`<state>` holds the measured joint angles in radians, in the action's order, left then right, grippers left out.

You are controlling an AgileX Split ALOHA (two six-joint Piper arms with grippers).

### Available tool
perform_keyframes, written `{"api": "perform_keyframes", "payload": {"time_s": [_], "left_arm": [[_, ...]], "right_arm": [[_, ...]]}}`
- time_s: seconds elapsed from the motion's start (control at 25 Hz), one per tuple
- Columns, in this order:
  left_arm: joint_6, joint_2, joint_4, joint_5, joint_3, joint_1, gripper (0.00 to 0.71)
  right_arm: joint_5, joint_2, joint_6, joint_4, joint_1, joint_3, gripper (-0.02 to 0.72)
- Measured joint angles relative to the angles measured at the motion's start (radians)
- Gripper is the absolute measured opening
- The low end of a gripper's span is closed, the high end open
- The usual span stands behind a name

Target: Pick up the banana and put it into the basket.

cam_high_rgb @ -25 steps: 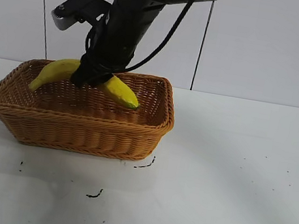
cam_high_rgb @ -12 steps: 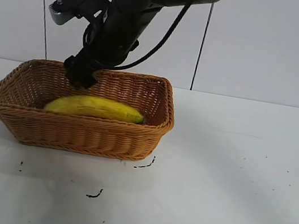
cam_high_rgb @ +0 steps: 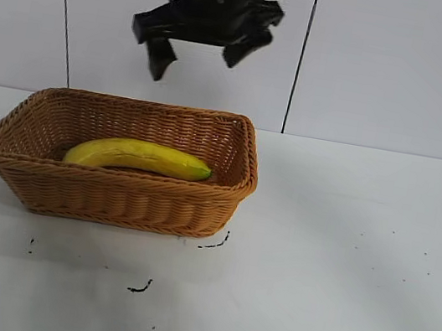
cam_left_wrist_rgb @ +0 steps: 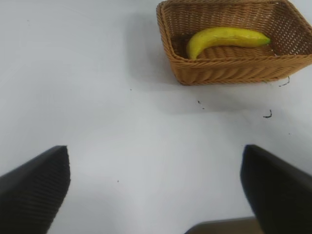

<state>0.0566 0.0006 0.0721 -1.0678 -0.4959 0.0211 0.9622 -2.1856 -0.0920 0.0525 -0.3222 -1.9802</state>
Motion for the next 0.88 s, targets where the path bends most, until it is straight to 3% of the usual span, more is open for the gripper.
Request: {"api": "perform_keyframes", "payload": {"time_s": [0.4, 0.56, 0.88], "left_arm": [[0.000, 0.000, 0.000, 0.000, 0.000, 0.000, 0.690], [0.000, 0.000, 0.000, 0.000, 0.000, 0.000, 0.690], [0.000, 0.000, 0.001, 0.000, 0.000, 0.000, 0.690]], "right_arm": [[0.181, 0.007, 0.034, -0.002, 0.263, 0.000, 0.692], [0.247, 0.007, 0.074, -0.027, 0.287, 0.000, 0.692], [0.250, 0.141, 0.083, -0.053, 0.289, 0.173, 0.692]]}}
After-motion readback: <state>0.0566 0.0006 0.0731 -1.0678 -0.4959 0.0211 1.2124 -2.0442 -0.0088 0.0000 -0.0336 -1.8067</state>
